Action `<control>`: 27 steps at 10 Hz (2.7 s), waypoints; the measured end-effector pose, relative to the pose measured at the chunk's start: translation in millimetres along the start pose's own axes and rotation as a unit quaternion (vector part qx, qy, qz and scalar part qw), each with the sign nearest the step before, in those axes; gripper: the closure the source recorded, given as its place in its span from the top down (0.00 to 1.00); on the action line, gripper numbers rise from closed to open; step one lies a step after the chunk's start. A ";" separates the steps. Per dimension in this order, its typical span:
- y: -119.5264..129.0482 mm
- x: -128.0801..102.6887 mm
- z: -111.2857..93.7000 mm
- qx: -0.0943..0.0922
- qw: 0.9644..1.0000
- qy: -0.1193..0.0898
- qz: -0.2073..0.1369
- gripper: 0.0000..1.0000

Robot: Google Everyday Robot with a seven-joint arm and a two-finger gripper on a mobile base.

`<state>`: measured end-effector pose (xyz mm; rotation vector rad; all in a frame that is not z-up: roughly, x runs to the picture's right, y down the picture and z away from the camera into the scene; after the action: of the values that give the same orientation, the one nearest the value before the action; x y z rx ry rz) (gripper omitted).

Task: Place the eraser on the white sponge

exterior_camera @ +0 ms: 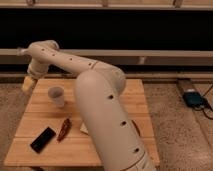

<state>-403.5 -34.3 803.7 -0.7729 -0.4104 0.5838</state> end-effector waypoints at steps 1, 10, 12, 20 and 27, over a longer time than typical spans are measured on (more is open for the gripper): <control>0.0 0.0 0.0 0.000 1.000 0.000 0.000 0.80; 8.0 -2.9 -5.2 0.006 0.999 0.007 -0.034 0.80; 31.1 -6.0 -5.7 0.009 0.997 0.019 -0.075 0.80; 209.6 28.9 29.1 0.017 0.964 0.139 -0.226 0.80; 182.5 94.5 11.6 0.036 0.973 0.167 -0.155 0.80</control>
<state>-398.8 135.5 687.4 -0.7039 -0.1913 0.1690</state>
